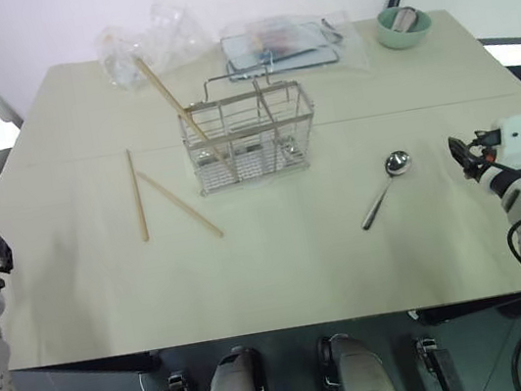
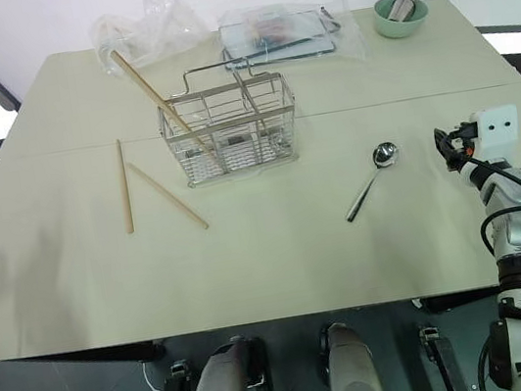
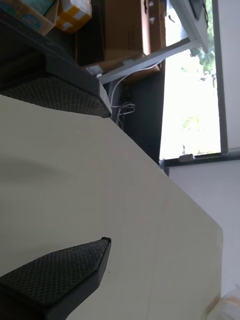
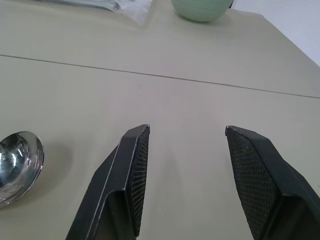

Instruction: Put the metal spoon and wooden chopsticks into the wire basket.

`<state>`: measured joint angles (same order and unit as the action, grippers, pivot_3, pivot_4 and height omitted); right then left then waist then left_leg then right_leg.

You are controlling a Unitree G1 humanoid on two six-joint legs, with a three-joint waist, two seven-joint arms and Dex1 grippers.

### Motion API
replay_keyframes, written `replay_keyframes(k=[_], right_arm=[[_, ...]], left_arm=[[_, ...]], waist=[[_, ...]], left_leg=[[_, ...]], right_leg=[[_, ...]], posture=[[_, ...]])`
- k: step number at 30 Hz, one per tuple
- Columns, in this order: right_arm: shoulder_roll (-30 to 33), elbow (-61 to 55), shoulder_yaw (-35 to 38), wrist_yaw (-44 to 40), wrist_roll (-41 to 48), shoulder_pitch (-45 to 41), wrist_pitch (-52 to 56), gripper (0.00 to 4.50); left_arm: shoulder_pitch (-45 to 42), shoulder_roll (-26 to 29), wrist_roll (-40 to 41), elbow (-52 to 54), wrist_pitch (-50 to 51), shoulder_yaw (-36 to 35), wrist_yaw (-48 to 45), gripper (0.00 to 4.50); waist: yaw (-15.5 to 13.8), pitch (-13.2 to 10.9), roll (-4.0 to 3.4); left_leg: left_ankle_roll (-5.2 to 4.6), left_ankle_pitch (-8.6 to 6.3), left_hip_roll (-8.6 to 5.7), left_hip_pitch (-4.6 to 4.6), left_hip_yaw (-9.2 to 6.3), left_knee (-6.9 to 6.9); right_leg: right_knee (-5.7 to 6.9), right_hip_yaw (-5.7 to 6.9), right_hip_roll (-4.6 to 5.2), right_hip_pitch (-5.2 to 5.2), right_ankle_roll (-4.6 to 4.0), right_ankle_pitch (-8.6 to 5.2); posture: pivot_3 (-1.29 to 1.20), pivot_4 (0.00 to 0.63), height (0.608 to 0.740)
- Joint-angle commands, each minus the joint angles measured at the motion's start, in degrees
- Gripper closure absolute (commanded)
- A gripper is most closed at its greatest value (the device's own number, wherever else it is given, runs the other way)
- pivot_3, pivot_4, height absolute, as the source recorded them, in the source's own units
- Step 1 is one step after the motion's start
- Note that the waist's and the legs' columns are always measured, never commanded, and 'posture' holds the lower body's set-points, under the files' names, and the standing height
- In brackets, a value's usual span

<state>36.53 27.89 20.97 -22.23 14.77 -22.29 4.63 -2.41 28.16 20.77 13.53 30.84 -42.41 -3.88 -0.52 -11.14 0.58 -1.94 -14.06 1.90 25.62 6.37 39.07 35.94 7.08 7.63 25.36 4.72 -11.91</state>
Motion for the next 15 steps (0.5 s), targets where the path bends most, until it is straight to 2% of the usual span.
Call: replay_keyframes(k=[1, 15], right_arm=[[0.4, -0.5, 1.2, 0.3, 0.4, -1.2, -0.6, 2.03], [0.8, -0.7, 1.0, 0.1, 0.3, -2.0, -0.3, 2.03]], left_arm=[[-0.1, 1.6, -0.1, 1.6, -0.2, -0.5, -0.2, 0.48], [-1.1, 2.3, 0.1, 1.4, -0.2, -0.2, 0.0, 0.48]], waist=[[0.0, 0.0, 0.00], [0.0, 0.0, 0.00]], left_leg=[[0.00, 0.00, 0.00, 0.00, 0.00, 0.00], [0.00, 0.00, 0.00, 0.00, 0.01, 0.00]], right_leg=[[0.00, 0.00, 0.00, 0.00, 0.00, 0.00], [0.00, 0.00, 0.00, 0.00, 0.00, 0.00]], posture=[[0.00, 0.150, 0.707], [0.00, 0.150, 0.707]])
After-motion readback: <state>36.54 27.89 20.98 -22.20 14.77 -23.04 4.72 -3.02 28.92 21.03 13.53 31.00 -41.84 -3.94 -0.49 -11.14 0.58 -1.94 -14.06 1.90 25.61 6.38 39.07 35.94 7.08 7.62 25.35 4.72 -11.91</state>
